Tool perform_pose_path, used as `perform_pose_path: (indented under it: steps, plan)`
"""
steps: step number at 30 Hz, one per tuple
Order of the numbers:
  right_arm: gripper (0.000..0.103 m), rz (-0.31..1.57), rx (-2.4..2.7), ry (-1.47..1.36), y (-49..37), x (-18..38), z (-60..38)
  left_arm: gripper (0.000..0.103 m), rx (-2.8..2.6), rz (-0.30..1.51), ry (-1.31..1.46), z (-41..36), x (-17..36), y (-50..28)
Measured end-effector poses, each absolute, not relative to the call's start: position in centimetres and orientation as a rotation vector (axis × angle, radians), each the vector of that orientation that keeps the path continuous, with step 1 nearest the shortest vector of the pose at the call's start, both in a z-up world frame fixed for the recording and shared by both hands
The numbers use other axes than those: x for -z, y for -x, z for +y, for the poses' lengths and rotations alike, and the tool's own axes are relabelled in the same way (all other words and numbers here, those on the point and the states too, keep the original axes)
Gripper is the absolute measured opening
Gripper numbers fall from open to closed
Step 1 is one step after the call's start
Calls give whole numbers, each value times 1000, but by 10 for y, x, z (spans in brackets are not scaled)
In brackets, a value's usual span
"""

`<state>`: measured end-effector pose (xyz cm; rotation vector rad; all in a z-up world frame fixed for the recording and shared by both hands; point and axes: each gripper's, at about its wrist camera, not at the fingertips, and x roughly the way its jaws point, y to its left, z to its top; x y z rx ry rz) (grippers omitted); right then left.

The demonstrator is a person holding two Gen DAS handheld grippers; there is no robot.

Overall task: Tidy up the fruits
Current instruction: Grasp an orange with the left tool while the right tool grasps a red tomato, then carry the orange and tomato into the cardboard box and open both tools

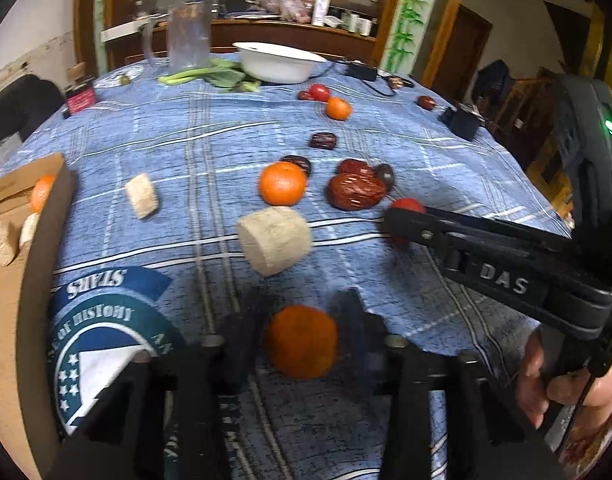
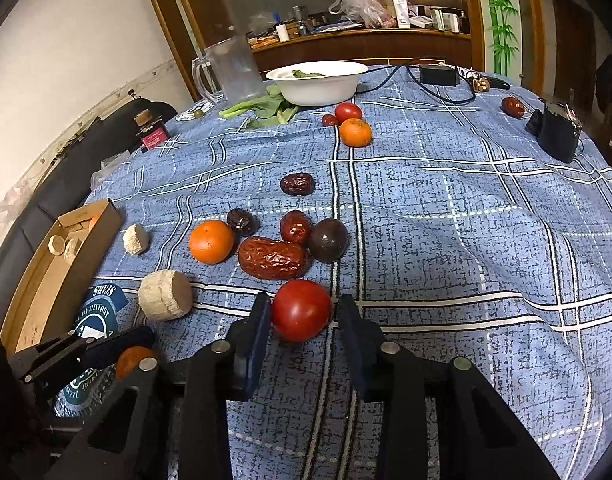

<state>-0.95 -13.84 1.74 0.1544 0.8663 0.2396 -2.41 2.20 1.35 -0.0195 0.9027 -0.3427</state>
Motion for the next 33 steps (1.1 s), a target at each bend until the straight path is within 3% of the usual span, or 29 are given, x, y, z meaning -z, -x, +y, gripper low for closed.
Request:
perform_pose_path:
  steps: [25,33]
  plan:
    - [32,824,-110,-227,20,-23,-161,29,353,834,245,65,-24,27]
    - [32,819,-173,-203,45,-47,-151,29,366,747,284,120,-76,72]
